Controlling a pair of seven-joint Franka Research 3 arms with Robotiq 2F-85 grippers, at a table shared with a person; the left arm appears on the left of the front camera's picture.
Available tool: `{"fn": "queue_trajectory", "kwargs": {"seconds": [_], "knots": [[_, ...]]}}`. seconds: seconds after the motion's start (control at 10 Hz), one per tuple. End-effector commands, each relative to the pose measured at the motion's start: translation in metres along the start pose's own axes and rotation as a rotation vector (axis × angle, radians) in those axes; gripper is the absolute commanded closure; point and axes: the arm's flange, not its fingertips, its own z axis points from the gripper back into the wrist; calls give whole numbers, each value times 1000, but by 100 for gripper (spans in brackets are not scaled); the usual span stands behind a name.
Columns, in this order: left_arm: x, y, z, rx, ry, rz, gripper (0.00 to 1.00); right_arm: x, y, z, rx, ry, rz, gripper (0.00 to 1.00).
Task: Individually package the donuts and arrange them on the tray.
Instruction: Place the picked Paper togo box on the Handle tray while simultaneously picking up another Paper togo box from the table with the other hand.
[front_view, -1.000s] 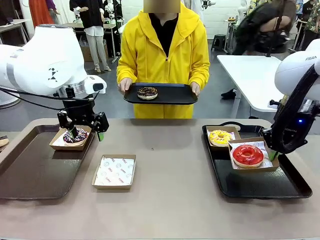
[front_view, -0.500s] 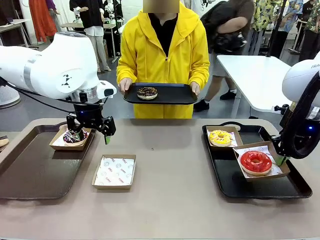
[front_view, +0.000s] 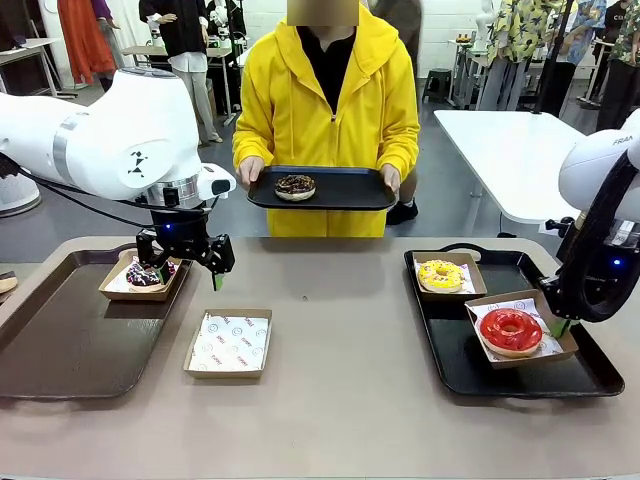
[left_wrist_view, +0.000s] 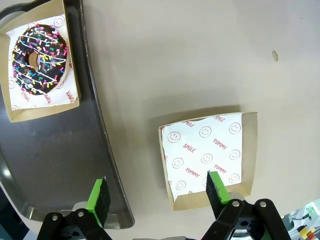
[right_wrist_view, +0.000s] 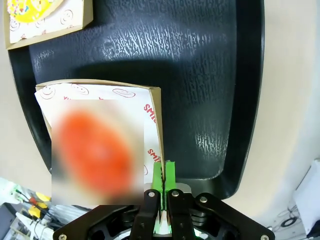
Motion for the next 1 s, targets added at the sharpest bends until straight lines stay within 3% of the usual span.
{"fn": "queue_trajectory", "kwargs": {"seconds": [0.0, 0.3, 0.6, 0.9], "knots": [[0, 0, 1, 6, -4, -8, 0, -2, 0, 4, 0, -9, 0, 99], [-6, -3, -5, 21, -26, 13, 0, 0, 2, -1, -6, -27, -11, 99], [-22, -4, -7, -87, -54, 142, 0, 0, 3, -6, -5, -35, -16, 99], [-42, -5, -23, -64, -65, 214, 0, 1, 2, -6, 2, -41, -21, 99]]}}
